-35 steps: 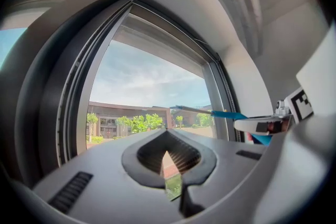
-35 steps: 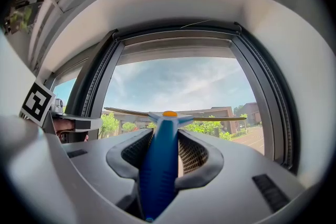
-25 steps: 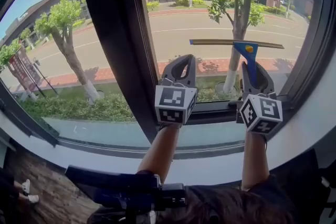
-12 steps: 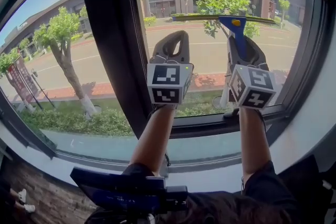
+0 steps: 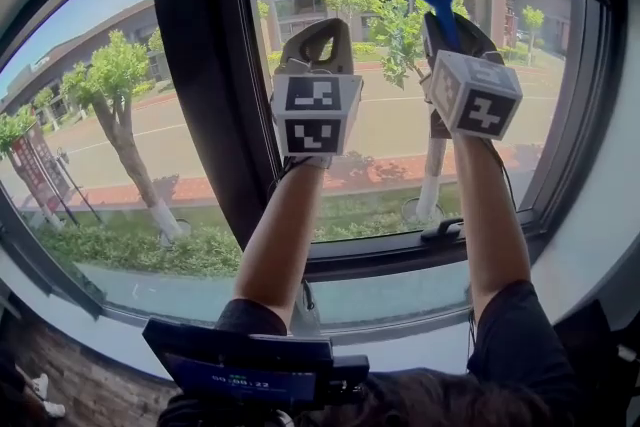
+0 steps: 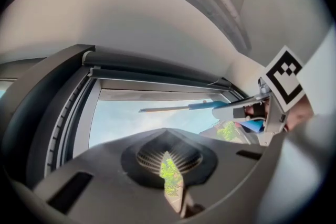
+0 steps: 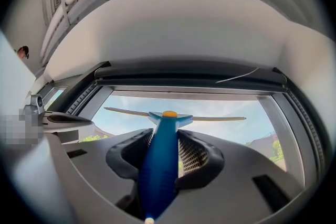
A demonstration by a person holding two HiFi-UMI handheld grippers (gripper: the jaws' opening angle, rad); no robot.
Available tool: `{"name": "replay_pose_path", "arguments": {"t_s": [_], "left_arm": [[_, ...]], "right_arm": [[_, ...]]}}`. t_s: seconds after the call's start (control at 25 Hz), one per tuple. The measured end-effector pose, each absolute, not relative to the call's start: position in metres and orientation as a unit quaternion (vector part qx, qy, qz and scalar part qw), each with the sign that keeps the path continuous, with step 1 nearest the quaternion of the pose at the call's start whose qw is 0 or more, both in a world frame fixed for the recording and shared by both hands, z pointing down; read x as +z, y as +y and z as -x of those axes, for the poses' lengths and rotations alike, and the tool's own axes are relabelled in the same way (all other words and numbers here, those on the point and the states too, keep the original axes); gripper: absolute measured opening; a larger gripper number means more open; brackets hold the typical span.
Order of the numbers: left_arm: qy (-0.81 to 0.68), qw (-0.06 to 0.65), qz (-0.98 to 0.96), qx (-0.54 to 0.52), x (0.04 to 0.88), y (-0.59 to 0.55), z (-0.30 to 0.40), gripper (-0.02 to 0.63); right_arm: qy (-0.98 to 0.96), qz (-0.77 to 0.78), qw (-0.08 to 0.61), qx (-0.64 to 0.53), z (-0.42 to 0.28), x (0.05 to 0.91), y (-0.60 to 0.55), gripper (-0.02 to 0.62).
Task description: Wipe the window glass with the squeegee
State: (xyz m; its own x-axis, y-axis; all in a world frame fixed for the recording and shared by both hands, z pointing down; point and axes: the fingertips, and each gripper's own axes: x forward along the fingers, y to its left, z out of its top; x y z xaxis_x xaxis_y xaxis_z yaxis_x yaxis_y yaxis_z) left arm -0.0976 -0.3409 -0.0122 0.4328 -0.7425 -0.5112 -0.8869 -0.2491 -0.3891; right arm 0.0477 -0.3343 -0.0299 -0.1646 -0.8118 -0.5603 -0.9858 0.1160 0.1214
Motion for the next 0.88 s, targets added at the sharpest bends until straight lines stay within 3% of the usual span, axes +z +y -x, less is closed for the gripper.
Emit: {"name": "replay_pose_path", "arguments": {"t_s": [0.88], "left_arm": [[0.52, 0.326, 0.782, 0.108, -0.036, -0.367, 0.096, 0.002]], "right_arm": [[0.704, 0.634, 0.187, 0.257, -0.05, -0.106, -0.374, 0.141]]}}
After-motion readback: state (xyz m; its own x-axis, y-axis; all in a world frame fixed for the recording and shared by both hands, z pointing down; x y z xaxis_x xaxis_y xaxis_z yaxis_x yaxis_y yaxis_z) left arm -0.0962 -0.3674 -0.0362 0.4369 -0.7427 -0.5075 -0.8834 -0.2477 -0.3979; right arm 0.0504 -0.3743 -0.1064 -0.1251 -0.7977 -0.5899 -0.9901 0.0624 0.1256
